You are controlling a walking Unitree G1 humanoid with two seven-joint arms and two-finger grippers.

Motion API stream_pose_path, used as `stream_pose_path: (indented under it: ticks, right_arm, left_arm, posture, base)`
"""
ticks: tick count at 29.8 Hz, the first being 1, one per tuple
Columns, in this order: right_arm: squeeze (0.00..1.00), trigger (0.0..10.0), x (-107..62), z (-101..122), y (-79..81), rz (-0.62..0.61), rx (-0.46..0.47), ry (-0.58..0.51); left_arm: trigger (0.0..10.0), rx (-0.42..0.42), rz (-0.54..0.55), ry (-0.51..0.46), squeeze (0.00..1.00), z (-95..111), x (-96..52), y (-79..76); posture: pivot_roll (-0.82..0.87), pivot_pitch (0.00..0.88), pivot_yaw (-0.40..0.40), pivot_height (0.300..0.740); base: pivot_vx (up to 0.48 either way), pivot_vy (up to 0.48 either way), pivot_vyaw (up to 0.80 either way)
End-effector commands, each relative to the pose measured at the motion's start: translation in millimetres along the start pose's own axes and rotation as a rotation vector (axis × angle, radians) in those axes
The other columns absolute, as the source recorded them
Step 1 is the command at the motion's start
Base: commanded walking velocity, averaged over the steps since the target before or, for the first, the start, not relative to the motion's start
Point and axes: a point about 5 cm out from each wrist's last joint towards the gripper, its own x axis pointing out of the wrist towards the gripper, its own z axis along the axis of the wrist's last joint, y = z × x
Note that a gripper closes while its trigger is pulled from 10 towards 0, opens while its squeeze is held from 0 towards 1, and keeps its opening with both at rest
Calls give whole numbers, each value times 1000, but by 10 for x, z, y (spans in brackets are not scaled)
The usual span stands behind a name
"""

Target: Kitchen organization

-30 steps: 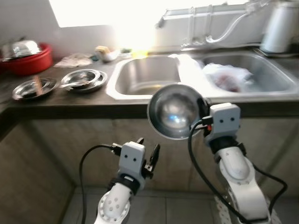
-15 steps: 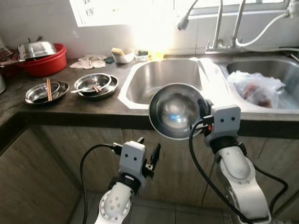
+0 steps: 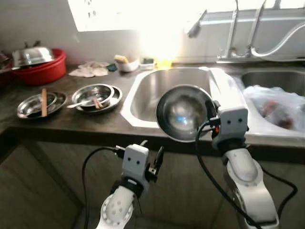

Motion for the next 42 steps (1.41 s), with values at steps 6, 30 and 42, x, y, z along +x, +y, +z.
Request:
stream_pose_path:
  ticks: [6,30,42]
  right_arm:
    - [0,10000,122,108,-80,7,-30,-29]
    - [0,10000,790,87,-264,163,-128,205]
    - [0,10000,1100,-199,-149,327,-119,451]
  left_arm:
    - [10000,2,4,-13,0,15,33,21]
    - [10000,-10,64,-18,0,24,65,36]
    - [10000,-12,64,-14,0,52,17,19]
  posture:
    - [31,29,19,740]
    - [56,47,-29,740]
    - [77,84,-37,740]
  base:
    - [354,0,0]
    - [246,0,0]
    - [0,0,0]
